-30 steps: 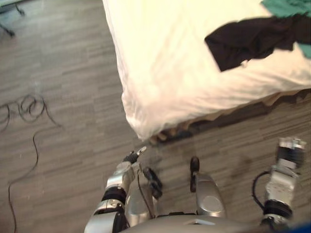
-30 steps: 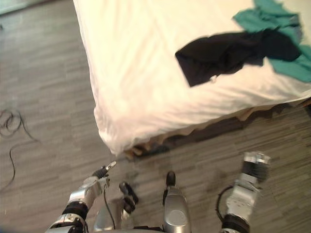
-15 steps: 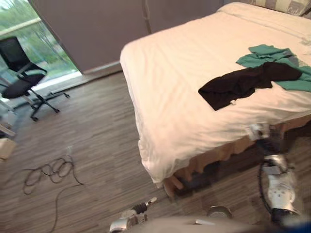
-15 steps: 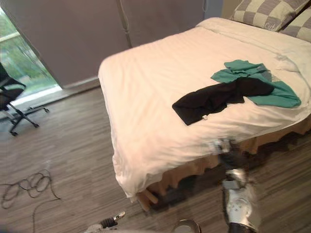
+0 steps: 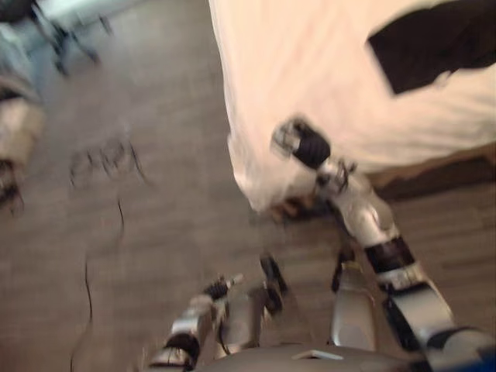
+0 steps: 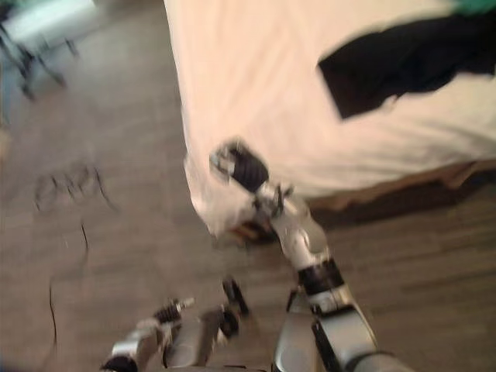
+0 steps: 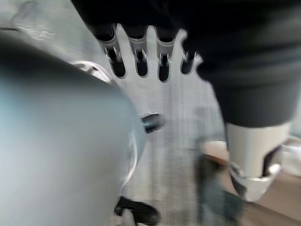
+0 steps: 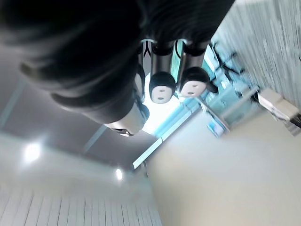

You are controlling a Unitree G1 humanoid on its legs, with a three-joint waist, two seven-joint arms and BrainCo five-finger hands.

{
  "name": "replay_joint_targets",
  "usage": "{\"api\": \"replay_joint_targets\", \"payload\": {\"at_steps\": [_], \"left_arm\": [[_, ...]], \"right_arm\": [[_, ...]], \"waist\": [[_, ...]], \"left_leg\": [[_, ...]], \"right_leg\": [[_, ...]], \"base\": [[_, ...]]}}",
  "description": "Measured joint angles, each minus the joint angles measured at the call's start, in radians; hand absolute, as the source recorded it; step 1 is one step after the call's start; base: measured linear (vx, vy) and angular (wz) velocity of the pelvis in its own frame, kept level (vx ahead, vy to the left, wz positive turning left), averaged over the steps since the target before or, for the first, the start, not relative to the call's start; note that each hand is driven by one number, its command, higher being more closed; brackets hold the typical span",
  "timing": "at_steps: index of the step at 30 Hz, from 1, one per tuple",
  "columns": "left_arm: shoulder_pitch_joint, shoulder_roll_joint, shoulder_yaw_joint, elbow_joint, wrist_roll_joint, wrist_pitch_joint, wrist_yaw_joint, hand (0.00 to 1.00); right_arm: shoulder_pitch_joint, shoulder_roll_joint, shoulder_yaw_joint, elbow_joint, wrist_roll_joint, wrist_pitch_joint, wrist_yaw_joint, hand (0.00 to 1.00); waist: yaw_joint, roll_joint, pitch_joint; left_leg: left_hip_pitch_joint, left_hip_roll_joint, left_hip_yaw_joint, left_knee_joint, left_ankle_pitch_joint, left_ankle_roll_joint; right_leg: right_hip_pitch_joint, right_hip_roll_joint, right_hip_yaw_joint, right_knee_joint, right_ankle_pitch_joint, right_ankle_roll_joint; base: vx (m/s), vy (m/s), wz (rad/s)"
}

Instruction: Tidy the bed and pick cloth on bed and put in laundry

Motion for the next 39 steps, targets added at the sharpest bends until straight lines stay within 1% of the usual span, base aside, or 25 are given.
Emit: {"api": "replay_joint_targets", "payload": {"at_steps": [1, 2, 4, 5, 7, 9, 12, 13, 14, 15, 17, 19, 22, 23, 25, 27, 29, 31, 33, 34, 35, 36, 37, 38, 39], "left_arm": [[-0.037, -0.007, 0.003, -0.019, -0.008, -0.009, 0.026, 0.00], [-0.043, -0.008, 0.009, -0.033, -0.010, -0.012, 0.033, 0.00], [-0.056, -0.016, 0.024, -0.064, -0.030, -0.027, 0.064, 0.00], [-0.060, -0.020, 0.030, -0.069, -0.031, -0.027, 0.069, 0.00], [-0.079, -0.038, 0.047, -0.078, -0.033, -0.029, 0.116, 0.00], [-0.095, -0.057, 0.056, -0.088, -0.035, -0.028, 0.151, 0.00], [-0.134, -0.073, 0.060, -0.120, -0.036, -0.012, 0.204, 0.00], [-0.144, -0.079, 0.061, -0.124, -0.036, -0.012, 0.213, 0.00], [-0.166, -0.099, 0.073, -0.124, -0.036, -0.008, 0.226, 0.00], [-0.170, -0.110, 0.079, -0.128, -0.036, -0.007, 0.241, 0.00], [-0.170, -0.118, 0.083, -0.133, -0.036, -0.006, 0.258, 0.00], [-0.170, -0.135, 0.098, -0.156, -0.037, 0.001, 0.261, 0.00], [-0.183, -0.171, 0.127, -0.163, -0.042, 0.009, 0.261, 0.00], [-0.190, -0.175, 0.138, -0.161, -0.051, 0.016, 0.262, 0.00], [-0.199, -0.197, 0.156, -0.157, -0.079, 0.020, 0.260, 0.00], [-0.201, -0.212, 0.162, -0.155, -0.087, 0.025, 0.260, 0.00], [-0.201, -0.208, 0.166, -0.147, -0.100, 0.032, 0.260, 0.00], [-0.202, -0.199, 0.166, -0.147, -0.121, 0.031, 0.259, 0.00], [-0.202, -0.182, 0.170, -0.149, -0.123, 0.029, 0.258, 0.00], [-0.202, -0.178, 0.173, -0.150, -0.123, 0.028, 0.257, 0.00], [-0.200, -0.163, 0.175, -0.154, -0.124, 0.024, 0.251, 0.00], [-0.198, -0.142, 0.175, -0.158, -0.124, 0.015, 0.247, 0.00], [-0.198, -0.130, 0.175, -0.159, -0.124, 0.014, 0.244, 0.00], [-0.197, -0.107, 0.175, -0.162, -0.123, 0.015, 0.228, 0.00], [-0.187, -0.088, 0.175, -0.164, -0.120, 0.016, 0.211, 0.00]], "right_arm": [[-0.051, -0.026, -0.029, 0.006, 0.010, -0.016, -0.015, 1.00], [-0.069, -0.037, -0.035, 0.006, 0.012, -0.027, -0.023, 1.00], [-0.126, -0.056, -0.044, 0.006, 0.029, -0.069, -0.044, 1.00], [-0.135, -0.056, -0.047, 0.006, 0.040, -0.075, -0.050, 1.00], [-0.182, -0.058, -0.059, 0.005, 0.096, -0.120, -0.078, 1.00], [-0.211, -0.075, -0.067, 0.002, 0.128, -0.143, -0.086, 1.00], [-0.235, -0.094, -0.110, -0.006, 0.194, -0.163, -0.095, 1.00], [-0.234, -0.097, -0.128, -0.006, 0.211, -0.165, -0.095, 1.00], [-0.233, -0.101, -0.156, -0.007, 0.249, -0.177, -0.090, 1.00], [-0.230, -0.098, -0.171, -0.014, 0.281, -0.185, -0.081, 1.00], [-0.218, -0.101, -0.192, -0.028, 0.311, -0.188, -0.075, 1.00], [-0.165, -0.113, -0.286, -0.051, 0.379, -0.197, -0.075, 1.00], [-0.103, -0.149, -0.415, -0.052, 0.423, -0.204, -0.086, 1.00], [-0.086, -0.162, -0.453, -0.047, 0.444, -0.204, -0.097, 1.00], [-0.026, -0.197, -0.571, 0.034, 0.456, -0.200, -0.164, 1.00], [0.025, -0.212, -0.638, 0.115, 0.470, -0.175, -0.195, 1.00], [0.125, -0.208, -0.686, 0.171, 0.469, -0.146, -0.207, 1.00], [0.198, -0.208, -0.692, 0.187, 0.469, -0.130, -0.207, 1.00], [0.288, -0.208, -0.710, 0.187, 0.452, -0.123, -0.202, 1.00], [0.305, -0.208, -0.719, 0.187, 0.432, -0.123, -0.202, 0.00], [0.339, -0.211, -0.733, 0.187, 0.350, -0.125, -0.213, 0.00], [0.370, -0.217, -0.731, 0.193, 0.220, -0.124, -0.235, 0.00], [0.386, -0.219, -0.729, 0.201, 0.150, -0.122, -0.247, 0.00], [0.419, -0.221, -0.725, 0.224, -0.026, -0.116, -0.272, 0.00], [0.453, -0.218, -0.702, 0.257, -0.157, -0.114, -0.284, 0.00]], "waist": [[0.005, 0.003, 0.055], [0.005, 0.005, 0.066], [0.005, 0.006, 0.073], [0.005, 0.006, 0.073], [0.006, 0.006, 0.073], [0.008, 0.007, 0.073], [0.008, 0.010, 0.074], [0.009, 0.014, 0.077], [0.009, 0.029, 0.087], [0.011, 0.029, 0.087], [0.011, 0.030, 0.086], [0.002, 0.030, 0.086], [-0.006, 0.030, 0.086], [-0.014, 0.030, 0.086], [-0.035, 0.030, 0.086], [-0.037, 0.030, 0.086], [-0.057, 0.030, 0.086], [-0.072, 0.030, 0.086], [-0.080, 0.029, 0.086], [-0.080, 0.027, 0.085], [-0.082, 0.019, 0.080], [-0.084, 0.006, 0.073], [-0.085, 0.001, 0.070], [-0.088, -0.006, 0.067], [-0.088, -0.012, 0.062]], "left_leg": [[-0.034, 0.014, -0.016, 0.021, 0.004, 0.003], [-0.059, 0.020, -0.022, 0.034, 0.004, 0.003], [-0.138, 0.035, -0.035, 0.071, 0.004, 0.004], [-0.148, 0.038, -0.035, 0.078, 0.004, 0.004], [-0.202, 0.054, -0.038, 0.134, 0.001, 0.006], [-0.241, 0.064, -0.039, 0.165, -0.013, 0.011], [-0.320, 0.074, -0.036, 0.187, -0.042, 0.012], [-0.333, 0.075, -0.034, 0.191, -0.042, 0.014], [-0.346, 0.074, -0.033, 0.191, -0.042, 0.017], [-0.349, 0.072, -0.018, 0.189, -0.041, 0.019], [-0.348, 0.072, -0.002, 0.187, -0.042, 0.021], [-0.345, 0.077, 0.019, 0.183, -0.041, 0.022], [-0.323, 0.070, 0.055, 0.159, -0.040, 0.025], [-0.314, 0.066, 0.070, 0.151, -0.041, 0.026], [-0.302, 0.061, 0.100, 0.141, -0.045, 0.032], [-0.294, 0.057, 0.115, 0.132, -0.049, 0.033], [-0.283, 0.062, 0.134, 0.135, -0.059, 0.032], [-0.262, 0.077, 0.135, 0.161, -0.079, 0.025], [-0.203, 0.113, 0.133, 0.224, -0.121, 0.015], [-0.184, 0.122, 0.131, 0.239, -0.132, 0.013], [-0.147, 0.137, 0.129, 0.265, -0.151, 0.011], [-0.118, 0.148, 0.130, 0.291, -0.171, 0.008], [-0.108, 0.153, 0.129, 0.303, -0.181, 0.013], [-0.083, 0.162, 0.125, 0.329, -0.203, 0.017], [-0.063, 0.166, 0.102, 0.357, -0.227, 0.014]], "right_leg": [[-0.022, 0.003, -0.018, 0.016, 0.003, -0.005], [-0.041, 0.003, -0.026, 0.025, 0.003, -0.005], [-0.110, 0.003, -0.033, 0.056, 0.003, -0.005], [-0.118, 0.003, -0.033, 0.059, 0.003, -0.005], [-0.147, 0.005, -0.034, 0.065, 0.003, -0.005], [-0.175, 0.011, -0.034, 0.066, 0.001, -0.007], [-0.254, 0.019, -0.026, 0.067, -0.004, -0.031], [-0.267, 0.018, -0.026, 0.067, 0.001, -0.037], [-0.279, 0.018, -0.024, 0.063, 0.005, -0.040], [-0.297, 0.020, -0.007, 0.061, 0.009, -0.040], [-0.308, 0.023, 0.008, 0.057, 0.016, -0.038], [-0.311, 0.034, 0.022, 0.037, 0.033, -0.038], [-0.310, 0.042, 0.054, 0.008, 0.054, -0.029], [-0.310, 0.043, 0.063, -0.003, 0.063, -0.028], [-0.309, 0.052, 0.088, -0.034, 0.084, -0.017], [-0.308, 0.061, 0.107, -0.050, 0.099, -0.014], [-0.303, 0.070, 0.120, -0.060, 0.107, -0.013], [-0.279, 0.079, 0.121, -0.063, 0.108, -0.013], [-0.197, 0.105, 0.120, -0.074, 0.108, -0.014], [-0.174, 0.110, 0.119, -0.074, 0.108, -0.014], [-0.129, 0.120, 0.119, -0.074, 0.108, -0.014], [-0.096, 0.127, 0.121, -0.075, 0.104, -0.015], [-0.083, 0.128, 0.121, -0.074, 0.100, -0.017], [-0.052, 0.135, 0.121, -0.072, 0.094, -0.016], [-0.019, 0.141, 0.126, -0.074, 0.081, -0.007]], "base": [[-0.03, -0.148, 0.39], [-0.01, -0.113, 0.36], [0.04, -0.081, 0.24], [0.03, -0.053, 0.13], [-0.01, -0.035, 0.09], [-0.04, -0.006, 0.01], [-0.09, 0.015, -0.02], [-0.11, 0.027, 0.04], [-0.09, 0.029, -0.07], [-0.08, 0.027, -0.17], [-0.03, 0.010, -0.24], [0.00, 0.009, -0.23], [0.02, 0.037, -0.31], [0.03, 0.048, -0.31], [0.04, 0.051, -0.38], [0.06, 0.035, -0.39], [0.09, 0.017, -0.34], [0.06, -0.012, -0.32], [0.03, 0.001, -0.46], [-0.01, -0.001, -0.45], [-0.04, 0.002, -0.43], [-0.06, 0.007, -0.40], [-0.09, 0.015, -0.31], [-0.11, 0.026, -0.23], [-0.10, 0.035, -0.25]]}}
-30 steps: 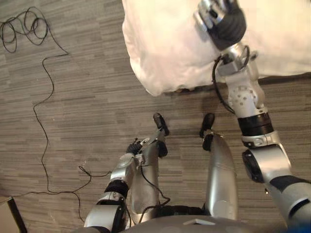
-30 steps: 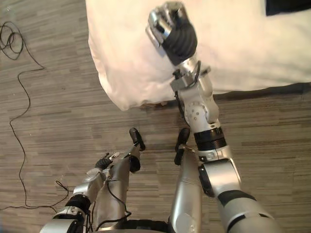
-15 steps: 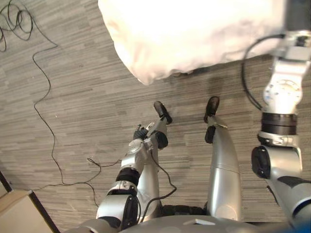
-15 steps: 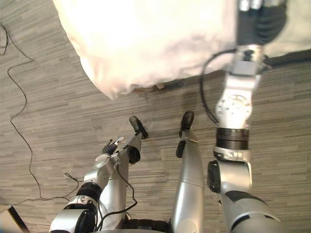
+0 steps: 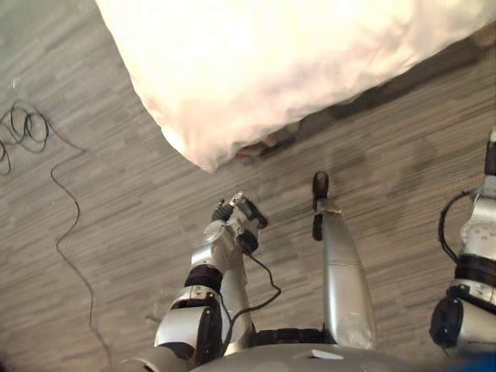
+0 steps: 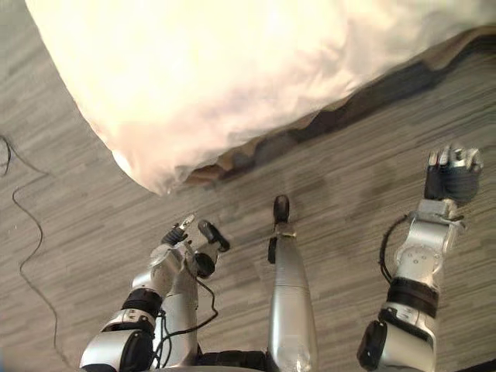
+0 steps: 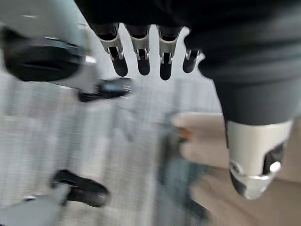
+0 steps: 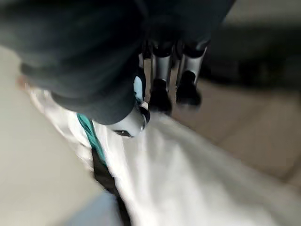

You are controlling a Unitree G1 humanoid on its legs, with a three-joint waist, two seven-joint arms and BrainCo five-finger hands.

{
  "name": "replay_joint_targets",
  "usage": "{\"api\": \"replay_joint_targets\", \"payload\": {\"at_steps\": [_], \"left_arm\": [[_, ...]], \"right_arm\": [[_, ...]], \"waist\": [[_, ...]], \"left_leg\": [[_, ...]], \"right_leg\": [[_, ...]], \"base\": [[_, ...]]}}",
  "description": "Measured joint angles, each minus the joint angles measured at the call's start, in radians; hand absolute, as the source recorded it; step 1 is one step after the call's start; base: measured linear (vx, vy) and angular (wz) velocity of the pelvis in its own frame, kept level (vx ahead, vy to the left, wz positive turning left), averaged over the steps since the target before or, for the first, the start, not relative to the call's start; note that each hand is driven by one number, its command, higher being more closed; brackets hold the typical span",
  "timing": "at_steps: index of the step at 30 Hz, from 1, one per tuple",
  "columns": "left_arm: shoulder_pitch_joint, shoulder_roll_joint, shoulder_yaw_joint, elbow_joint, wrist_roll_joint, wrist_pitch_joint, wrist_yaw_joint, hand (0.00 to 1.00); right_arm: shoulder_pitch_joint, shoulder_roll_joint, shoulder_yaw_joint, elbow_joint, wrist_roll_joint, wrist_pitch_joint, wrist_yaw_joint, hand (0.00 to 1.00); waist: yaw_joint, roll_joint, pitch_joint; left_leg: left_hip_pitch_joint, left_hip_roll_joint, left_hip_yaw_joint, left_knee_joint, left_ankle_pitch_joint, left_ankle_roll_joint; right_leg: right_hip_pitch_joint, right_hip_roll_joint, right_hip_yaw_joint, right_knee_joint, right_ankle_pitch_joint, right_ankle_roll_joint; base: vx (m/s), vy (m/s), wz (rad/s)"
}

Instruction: Tidy the bed and pick cloth on bed and put in laundry

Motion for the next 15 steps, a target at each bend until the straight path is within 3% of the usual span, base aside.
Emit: {"api": "replay_joint_targets", "payload": {"at_steps": [4, 8, 10, 15], "left_arm": [[0.114, 0.029, -0.003, -0.001, 0.043, 0.002, -0.033, 0.00], [0.217, 0.008, -0.017, 0.002, 0.116, 0.003, -0.050, 0.00], [0.299, -0.010, -0.019, 0.023, 0.178, -0.009, -0.086, 0.00], [0.384, -0.038, -0.018, 0.138, 0.309, -0.069, -0.141, 0.00]], "right_arm": [[0.112, 0.070, 0.130, 0.064, -0.278, -0.004, 0.018, 0.00], [0.264, 0.202, 0.164, 0.122, -0.460, -0.042, 0.011, 0.00], [0.392, 0.295, 0.179, 0.191, -0.568, -0.077, 0.005, 0.00], [0.537, 0.376, 0.171, 0.375, -0.662, -0.093, -0.008, 0.00]], "waist": [[0.018, -0.023, -0.062], [0.027, -0.057, -0.123], [0.036, -0.075, -0.222], [0.031, -0.057, -0.324]], "left_leg": [[0.044, -0.003, -0.110, 0.073, -0.086, -0.020], [0.197, -0.028, -0.100, -0.018, -0.088, -0.030], [0.289, -0.052, -0.079, -0.101, -0.082, -0.041], [0.466, -0.111, -0.079, -0.234, -0.046, -0.047]], "right_leg": [[0.100, 0.046, 0.040, -0.053, 0.015, 0.005], [0.267, 0.052, 0.048, -0.182, 0.042, 0.015], [0.354, 0.038, 0.035, -0.261, 0.054, 0.022], [0.535, 0.020, 0.030, -0.378, 0.094, 0.044]], "base": [[-0.05, 0.087, -0.58], [0.08, 0.090, -0.28], [0.19, 0.072, -0.14], [0.24, 0.098, -0.01]]}}
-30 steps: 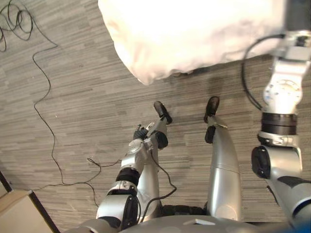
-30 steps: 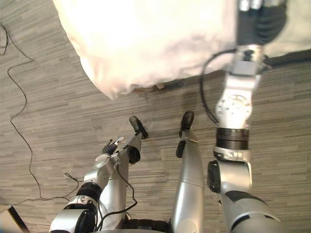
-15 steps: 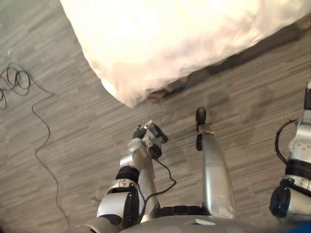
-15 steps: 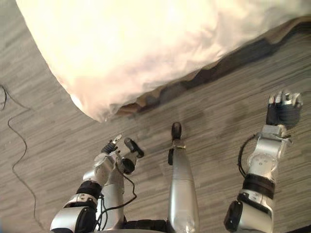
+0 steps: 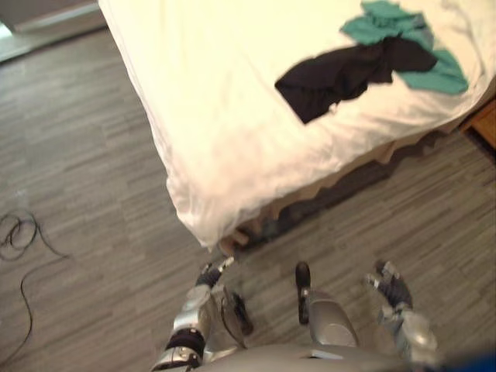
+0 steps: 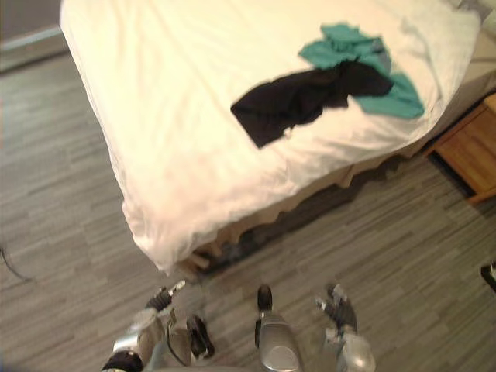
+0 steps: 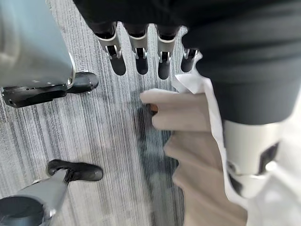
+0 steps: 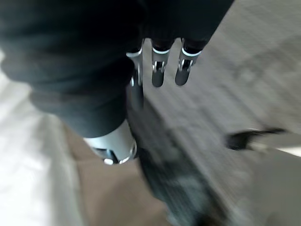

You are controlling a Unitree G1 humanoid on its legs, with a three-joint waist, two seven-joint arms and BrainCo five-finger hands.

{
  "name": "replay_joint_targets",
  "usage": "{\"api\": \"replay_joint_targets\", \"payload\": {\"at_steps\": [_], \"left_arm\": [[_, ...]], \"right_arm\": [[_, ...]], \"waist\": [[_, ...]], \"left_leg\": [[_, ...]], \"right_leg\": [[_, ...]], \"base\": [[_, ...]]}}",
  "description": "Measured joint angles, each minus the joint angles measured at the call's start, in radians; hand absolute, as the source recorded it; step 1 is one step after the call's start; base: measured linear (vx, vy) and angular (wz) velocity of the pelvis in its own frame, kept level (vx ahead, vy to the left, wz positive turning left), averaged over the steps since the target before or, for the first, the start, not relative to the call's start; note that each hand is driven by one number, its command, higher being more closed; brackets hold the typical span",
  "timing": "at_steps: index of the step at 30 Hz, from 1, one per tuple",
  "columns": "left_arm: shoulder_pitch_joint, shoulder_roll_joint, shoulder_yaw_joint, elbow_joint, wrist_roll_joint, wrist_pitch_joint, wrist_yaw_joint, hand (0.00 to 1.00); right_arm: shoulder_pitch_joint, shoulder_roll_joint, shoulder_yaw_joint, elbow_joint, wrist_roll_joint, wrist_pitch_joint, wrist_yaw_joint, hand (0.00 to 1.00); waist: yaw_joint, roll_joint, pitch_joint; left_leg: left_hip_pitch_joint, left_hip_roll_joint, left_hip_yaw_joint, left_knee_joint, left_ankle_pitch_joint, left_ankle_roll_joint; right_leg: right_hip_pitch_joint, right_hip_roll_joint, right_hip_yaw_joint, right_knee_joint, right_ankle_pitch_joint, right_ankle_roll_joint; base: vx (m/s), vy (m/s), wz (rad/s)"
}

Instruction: Tidy the bed and pick cloth on bed and put in laundry

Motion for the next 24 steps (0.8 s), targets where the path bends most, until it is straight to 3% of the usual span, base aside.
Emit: {"api": "replay_joint_targets", "payload": {"at_steps": [4, 8, 10, 11, 12, 14, 15, 16, 17, 18, 19, 21, 22, 23, 24], "left_arm": [[0.040, -0.003, 0.009, 0.032, 0.091, -0.035, -0.037, 0.00], [0.077, 0.003, 0.011, 0.032, 0.233, -0.050, -0.062, 0.00], [0.084, 0.003, 0.023, 0.028, 0.258, -0.055, -0.061, 0.00], [0.095, -0.001, 0.028, 0.028, 0.268, -0.051, -0.062, 0.00], [0.108, -0.001, 0.030, 0.025, 0.279, -0.048, -0.061, 0.00], [0.115, 0.012, 0.002, 0.034, 0.284, -0.046, -0.060, 0.00], [0.116, 0.026, -0.022, 0.040, 0.285, -0.045, -0.060, 0.00], [0.104, 0.028, -0.053, 0.043, 0.284, -0.045, -0.060, 0.00], [0.094, 0.029, -0.065, 0.053, 0.284, -0.044, -0.060, 0.00], [0.082, 0.027, -0.088, 0.080, 0.278, -0.034, -0.059, 0.00], [0.081, 0.026, -0.096, 0.066, 0.271, -0.026, -0.054, 0.00], [0.077, 0.048, -0.132, 0.069, 0.272, -0.011, -0.051, 0.00], [0.078, 0.061, -0.142, 0.069, 0.273, -0.005, -0.050, 0.00], [0.070, 0.074, -0.143, 0.069, 0.273, -0.006, -0.049, 0.00], [0.076, 0.079, -0.149, 0.072, 0.275, -0.004, -0.049, 0.00]], "right_arm": [[0.059, 0.027, -0.004, 0.046, -0.005, 0.000, 0.015, 0.00], [0.066, 0.045, -0.013, 0.061, 0.007, -0.039, 0.043, 0.00], [0.066, 0.050, -0.014, 0.060, 0.007, -0.042, 0.048, 0.00], [0.068, 0.052, -0.027, 0.060, 0.010, -0.045, 0.055, 0.00], [0.070, 0.057, -0.039, 0.061, 0.010, -0.045, 0.061, 0.00], [0.072, 0.058, -0.043, 0.080, 0.010, -0.050, 0.064, 0.00], [0.071, 0.055, -0.042, 0.094, 0.014, -0.055, 0.065, 0.00], [0.056, 0.042, -0.038, 0.112, 0.014, -0.057, 0.064, 0.00], [0.045, 0.032, -0.037, 0.124, 0.015, -0.055, 0.065, 0.00], [0.015, 0.012, -0.041, 0.151, 0.016, -0.051, 0.064, 0.00], [0.002, -0.010, -0.042, 0.163, 0.024, -0.050, 0.064, 0.00], [-0.017, -0.016, -0.040, 0.171, 0.031, -0.042, 0.063, 0.00], [-0.008, -0.012, -0.036, 0.190, 0.033, -0.037, 0.061, 0.00], [-0.016, -0.010, -0.031, 0.194, 0.033, -0.035, 0.061, 0.00], [-0.020, -0.008, -0.023, 0.193, 0.033, -0.037, 0.062, 0.00]], "waist": [[-0.001, 0.015, -0.032], [0.003, 0.000, -0.059], [0.004, 0.001, -0.056], [0.002, 0.018, -0.050], [0.000, 0.007, -0.051], [-0.012, 0.004, -0.050], [-0.035, 0.005, -0.050], [-0.050, -0.004, -0.042], [-0.046, -0.001, -0.032], [-0.024, 0.047, -0.030], [-0.017, 0.067, -0.028], [-0.033, 0.057, -0.027], [-0.028, 0.039, -0.038], [-0.017, 0.038, -0.042], [-0.018, 0.038, -0.036]], "left_leg": [[0.117, -0.025, 0.002, -0.068, 0.004, -0.001], [0.196, -0.024, 0.070, -0.092, -0.006, -0.011], [0.223, -0.012, 0.115, -0.089, -0.014, -0.013], [0.254, -0.004, 0.159, -0.092, -0.020, -0.019], [0.283, 0.001, 0.204, -0.084, -0.034, -0.031], [0.321, -0.006, 0.241, -0.067, -0.050, -0.044], [0.324, -0.011, 0.238, -0.068, -0.052, -0.042], [0.314, -0.045, 0.162, -0.079, -0.083, -0.020], [0.312, -0.078, 0.102, -0.096, -0.105, -0.006], [0.320, -0.093, 0.059, -0.153, -0.106, 0.021], [0.331, -0.088, 0.116, -0.168, -0.080, 0.035], [0.354, -0.085, 0.193, -0.143, -0.084, 0.015], [0.360, -0.084, 0.240, -0.108, -0.092, 0.003], [0.355, -0.081, 0.255, -0.078, -0.094, 0.004], [0.312, -0.027, 0.264, 0.044, -0.098, 0.017]], "right_leg": [[0.104, -0.002, -0.002, -0.041, 0.004, 0.006], [0.127, 0.006, -0.008, -0.036, -0.006, 0.000], [0.122, -0.002, -0.067, -0.002, -0.057, -0.029], [0.112, -0.031, -0.174, 0.075, -0.101, -0.075], [0.084, -0.063, -0.243, 0.153, -0.119, -0.101], [0.064, -0.071, -0.250, 0.219, -0.131, -0.107], [0.049, -0.069, -0.243, 0.240, -0.141, -0.120], [0.026, -0.062, -0.216, 0.260, -0.147, -0.133], [0.014, -0.053, -0.194, 0.266, -0.147, -0.147], [0.008, -0.050, -0.258, 0.290, -0.201, -0.224], [-0.038, -0.106, -0.350, 0.463, -0.234, -0.212], [-0.008, -0.195, -0.451, 0.635, -0.286, -0.212], [0.027, -0.204, -0.495, 0.620, -0.276, -0.187], [0.034, -0.178, -0.500, 0.586, -0.279, -0.177], [0.075, -0.131, -0.515, 0.468, -0.261, -0.163]], "base": [[0.20, 0.088, -0.05], [0.06, 0.017, -0.35], [0.01, -0.019, -0.67], [0.04, -0.013, -1.04], [0.05, -0.004, -1.27], [0.04, -0.037, -1.02], [0.01, -0.050, -0.71], [-0.02, -0.004, -0.67], [0.08, 0.011, -1.23], [0.31, 0.062, -1.71], [0.45, 0.028, -1.63], [0.60, -0.002, -1.25], [0.55, -0.061, -1.41], [0.33, -0.172, -1.70], [0.09, -0.237, -1.68]]}}
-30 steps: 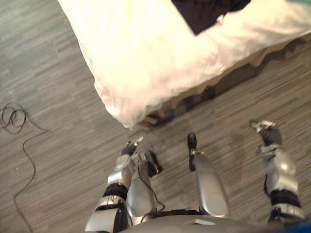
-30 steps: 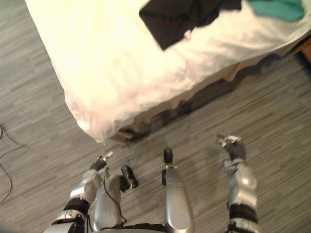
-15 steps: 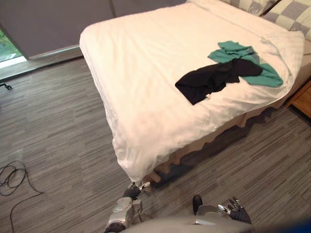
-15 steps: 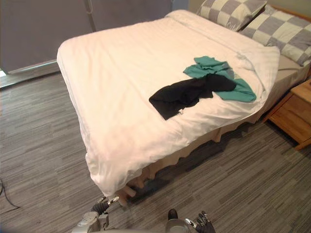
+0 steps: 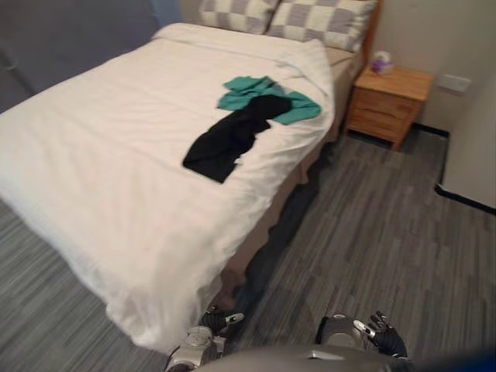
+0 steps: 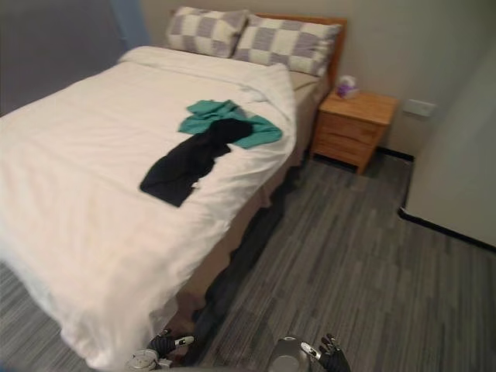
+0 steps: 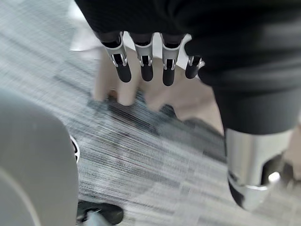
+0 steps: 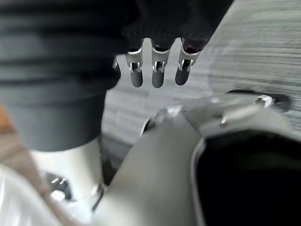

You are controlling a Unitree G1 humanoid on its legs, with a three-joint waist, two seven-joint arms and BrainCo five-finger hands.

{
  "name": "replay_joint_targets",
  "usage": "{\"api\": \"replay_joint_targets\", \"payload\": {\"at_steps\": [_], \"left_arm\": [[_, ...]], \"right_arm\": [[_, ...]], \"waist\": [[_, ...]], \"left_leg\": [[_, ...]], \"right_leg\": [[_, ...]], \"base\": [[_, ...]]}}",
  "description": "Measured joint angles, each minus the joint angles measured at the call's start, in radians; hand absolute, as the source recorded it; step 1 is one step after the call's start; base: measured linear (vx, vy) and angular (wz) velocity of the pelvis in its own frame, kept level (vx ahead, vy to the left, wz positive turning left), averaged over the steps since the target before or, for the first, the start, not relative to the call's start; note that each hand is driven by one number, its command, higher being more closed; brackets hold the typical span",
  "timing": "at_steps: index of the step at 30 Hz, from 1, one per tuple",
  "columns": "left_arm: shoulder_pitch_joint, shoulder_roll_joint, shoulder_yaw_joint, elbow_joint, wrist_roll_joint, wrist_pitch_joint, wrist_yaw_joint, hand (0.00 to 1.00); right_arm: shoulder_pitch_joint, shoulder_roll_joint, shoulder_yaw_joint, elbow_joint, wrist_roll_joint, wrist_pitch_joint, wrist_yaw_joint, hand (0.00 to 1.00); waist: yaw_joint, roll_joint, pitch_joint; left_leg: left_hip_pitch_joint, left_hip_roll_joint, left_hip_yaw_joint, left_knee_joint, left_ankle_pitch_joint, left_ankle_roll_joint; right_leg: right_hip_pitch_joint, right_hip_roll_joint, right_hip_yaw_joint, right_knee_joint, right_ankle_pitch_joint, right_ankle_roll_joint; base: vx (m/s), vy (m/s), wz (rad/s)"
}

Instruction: Tidy the bed and pick cloth on bed and put in laundry

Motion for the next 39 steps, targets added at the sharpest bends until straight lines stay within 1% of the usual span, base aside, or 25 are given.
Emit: {"api": "replay_joint_targets", "payload": {"at_steps": [1, 2, 3, 4, 5, 6, 7, 9, 10, 11, 12, 13, 14, 15, 16, 17, 18, 19, 20, 21, 23, 24, 32, 37, 39], "left_arm": [[-0.005, 0.002, -0.012, -0.001, 0.002, -0.002, 0.000, 0.00], [-0.012, -0.002, -0.023, -0.002, 0.002, -0.003, 0.001, 0.00], [-0.033, -0.012, -0.062, -0.002, 0.000, -0.005, 0.000, 0.00], [-0.042, -0.017, -0.076, -0.002, 0.000, -0.005, 0.000, 0.00], [-0.052, -0.023, -0.087, -0.002, -0.001, -0.009, 0.005, 0.00], [-0.052, -0.025, -0.088, -0.002, -0.003, -0.010, 0.019, 0.00], [-0.062, -0.024, -0.094, -0.002, -0.015, -0.018, 0.030, 0.00], [-0.074, -0.019, -0.111, -0.002, -0.032, -0.026, 0.038, 0.00], [-0.075, -0.014, -0.112, -0.002, -0.039, -0.031, 0.041, 0.00], [-0.064, -0.011, -0.112, -0.002, -0.040, -0.037, 0.041, 0.00], [-0.046, -0.004, -0.108, -0.002, -0.040, -0.050, 0.041, 0.00], [-0.039, -0.006, -0.107, -0.004, -0.041, -0.068, 0.041, 0.00], [-0.035, -0.005, -0.105, -0.005, -0.041, -0.077, 0.041, 0.00], [-0.023, -0.004, -0.098, -0.004, -0.063, -0.092, 0.041, 0.00], [-0.012, -0.002, -0.083, -0.003, -0.073, -0.107, 0.041, 0.00], [-0.007, 0.001, -0.080, -0.003, -0.080, -0.116, 0.041, 0.00], [0.000, 0.001, -0.081, -0.001, -0.086, -0.134, 0.041, 0.00], [0.004, -0.001, -0.083, 0.009, -0.106, -0.138, 0.038, 0.00], [0.001, 0.003, -0.082, 0.018, -0.110, -0.138, 0.036, 0.00], [-0.004, 0.011, -0.081, 0.032, -0.114, -0.141, 0.034, 0.00], [0.005, 0.017, -0.070, 0.037, -0.119, -0.135, 0.032, 0.00], [-0.002, 0.036, 0.010, 0.074, -0.157, -0.122, 0.034, 0.00], [-0.002, 0.032, 0.013, 0.075, -0.159, -0.119, 0.036, 0.00], [0.004, 0.012, 0.044, 0.075, -0.216, -0.080, 0.053, 0.00], [0.009, 0.004, 0.077, 0.074, -0.236, -0.070, 0.074, 0.00]], "right_arm": [[-0.012, 0.005, 0.008, 0.001, 0.001, 0.000, 0.000, 0.00], [-0.016, -0.001, 0.006, 0.004, 0.002, 0.001, -0.001, 0.00], [-0.027, -0.019, 0.003, 0.012, 0.001, 0.003, -0.001, 0.00], [-0.030, -0.023, 0.001, 0.014, 0.002, 0.004, 0.000, 0.00], [-0.028, -0.030, 0.002, 0.024, 0.005, 0.016, 0.001, 0.00], [-0.031, -0.019, 0.011, 0.022, 0.011, 0.022, 0.004, 0.00], [-0.028, 0.000, 0.010, 0.020, 0.012, 0.030, 0.004, 0.00], [-0.026, 0.006, 0.001, 0.019, 0.024, 0.042, 0.002, 0.00], [-0.027, 0.006, 0.004, 0.017, 0.039, 0.046, 0.001, 0.00], [-0.026, 0.005, 0.005, 0.012, 0.049, 0.050, -0.002, 0.00], [-0.027, 0.005, 0.006, 0.004, 0.058, 0.053, -0.011, 0.00], [-0.036, -0.007, 0.008, 0.008, 0.060, 0.066, -0.020, 0.00], [-0.049, -0.019, 0.009, 0.013, 0.060, 0.076, -0.022, 0.00], [-0.068, -0.040, 0.011, 0.031, 0.059, 0.085, -0.022, 0.00], [-0.074, -0.048, 0.010, 0.040, 0.059, 0.084, -0.020, 0.00], [-0.073, -0.049, 0.010, 0.044, 0.059, 0.083, -0.018, 0.00], [-0.065, -0.050, 0.005, 0.050, 0.058, 0.082, -0.017, 0.00], [-0.045, -0.048, -0.005, 0.053, 0.056, 0.081, -0.016, 0.00], [-0.042, -0.043, -0.019, 0.056, 0.055, 0.081, -0.016, 0.00], [-0.008, -0.019, -0.034, 0.057, 0.054, 0.079, -0.015, 0.00], [0.025, 0.009, -0.063, 0.063, 0.056, 0.080, -0.016, 0.00], [-0.050, 0.013, -0.037, 0.083, 0.055, 0.067, 0.012, 0.00], [-0.042, 0.022, -0.040, 0.083, 0.055, 0.077, 0.000, 0.00], [-0.020, 0.044, -0.059, 0.070, 0.068, 0.126, -0.053, 0.00], [-0.003, 0.047, -0.058, 0.064, 0.067, 0.146, -0.087, 0.00]], "waist": [[0.003, -0.018, 0.007], [0.002, -0.019, 0.011], [-0.008, -0.008, 0.019], [-0.013, 0.002, 0.020], [-0.006, 0.008, 0.026], [-0.010, 0.006, 0.022], [-0.013, -0.005, 0.026], [-0.014, -0.004, 0.036], [-0.007, -0.015, 0.041], [-0.005, -0.014, 0.044], [-0.012, -0.012, 0.048], [0.001, -0.006, 0.050], [0.008, 0.004, 0.055], [0.011, 0.018, 0.053], [0.008, 0.021, 0.052], [0.007, 0.022, 0.051], [0.004, 0.037, 0.042], [-0.003, 0.056, 0.028], [-0.007, 0.052, 0.022], [-0.007, 0.029, 0.016], [-0.005, 0.008, 0.004], [0.023, -0.057, -0.019], [0.022, -0.060, -0.018], [0.023, -0.065, -0.017], [0.024, -0.063, -0.016]], "left_leg": [[-0.051, 0.021, -0.016, 0.087, -0.030, 0.001], [-0.066, 0.008, -0.028, 0.057, -0.048, -0.003], [-0.108, -0.001, -0.032, -0.030, -0.032, 0.020], [-0.127, 0.002, -0.031, -0.071, 0.011, 0.032], [-0.124, 0.012, -0.015, -0.069, 0.064, 0.016], [-0.139, 0.016, -0.004, -0.044, 0.069, 0.018], [-0.137, 0.021, 0.015, -0.027, 0.068, 0.018], [-0.143, 0.033, 0.029, 0.004, 0.068, 0.018], [-0.143, 0.046, 0.032, 0.043, 0.068, 0.018], [-0.152, 0.058, 0.014, 0.093, 0.068, 0.019], [-0.205, 0.075, -0.090, 0.208, 0.067, 0.030], [-0.250, 0.029, -0.270, 0.200, 0.028, 0.022], [-0.249, 0.002, -0.358, 0.169, 0.019, 0.022], [-0.246, -0.037, -0.487, 0.120, 0.010, 0.009], [-0.239, -0.059, -0.575, 0.087, 0.010, 0.008], [-0.237, -0.058, -0.599, 0.070, 0.011, 0.006], [-0.237, -0.036, -0.624, 0.019, 0.029, -0.010], [-0.229, -0.006, -0.624, -0.023, 0.006, -0.015], [-0.218, -0.010, -0.615, -0.036, 0.010, -0.010], [-0.206, -0.025, -0.613, -0.058, 0.015, -0.003], [-0.198, -0.046, -0.620, -0.086, 0.026, 0.005], [-0.101, -0.098, -0.674, -0.211, 0.068, 0.012], [-0.100, -0.098, -0.672, -0.211, 0.069, 0.013], [-0.103, -0.101, -0.672, -0.210, 0.073, 0.020], [-0.105, -0.104, -0.680, -0.205, 0.075, 0.023]], "right_leg": [[0.040, 0.034, 0.018, -0.138, 0.019, 0.030], [0.054, 0.046, 0.040, -0.196, 0.035, 0.055], [0.066, 0.073, 0.062, -0.273, 0.075, 0.075], [0.069, 0.087, 0.065, -0.298, 0.089, 0.080], [0.084, 0.102, 0.089, -0.331, 0.098, 0.096], [0.086, 0.098, 0.088, -0.356, 0.104, 0.107], [0.084, 0.096, 0.089, -0.368, 0.104, 0.109], [0.084, 0.102, 0.093, -0.387, 0.113, 0.111], [0.086, 0.105, 0.117, -0.390, 0.116, 0.111], [0.087, 0.110, 0.145, -0.392, 0.117, 0.109], [0.089, 0.114, 0.194, -0.395, 0.120, 0.102], [0.077, 0.112, 0.250, -0.385, 0.124, 0.099], [0.071, 0.113, 0.285, -0.383, 0.126, 0.101], [0.059, 0.120, 0.345, -0.384, 0.133, 0.106], [0.058, 0.128, 0.397, -0.389, 0.139, 0.113], [0.056, 0.135, 0.419, -0.392, 0.140, 0.117], [0.049, 0.162, 0.447, -0.410, 0.151, 0.129], [0.056, 0.188, 0.457, -0.436, 0.163, 0.143], [0.068, 0.182, 0.458, -0.450, 0.172, 0.149], [0.091, 0.168, 0.444, -0.489, 0.197, 0.155], [0.106, 0.152, 0.433, -0.524, 0.215, 0.166], [0.210, 0.120, 0.356, -0.626, 0.257, 0.192], [0.210, 0.120, 0.356, -0.621, 0.257, 0.192], [0.212, 0.114, 0.349, -0.619, 0.254, 0.192], [0.197, 0.104, 0.330, -0.566, 0.214, 0.192]], "base": [[-0.01, -0.243, -1.55], [-0.15, -0.185, -1.32], [-0.23, -0.121, -0.87], [-0.23, -0.087, -0.97], [-0.11, -0.028, -0.71], [-0.03, -0.005, -0.68], [-0.01, -0.008, -0.27], [-0.01, -0.042, -0.19], [0.02, -0.090, -0.49], [0.06, -0.139, -0.61], [0.06, -0.211, -0.86], [0.03, -0.220, -0.98], [-0.03, -0.225, -1.49], [-0.06, -0.167, -1.61], [-0.07, -0.134, -1.54], [-0.10, -0.079, -1.29], [-0.07, 0.000, -0.98], [-0.03, 0.049, -0.76], [0.05, 0.113, -0.29], [0.07, 0.101, 0.03], [0.06, 0.062, 0.11], [0.02, 0.016, 0.04], [0.00, 0.000, 0.00], [0.00, 0.000, 0.05], [-0.01, -0.002, 0.21]]}}
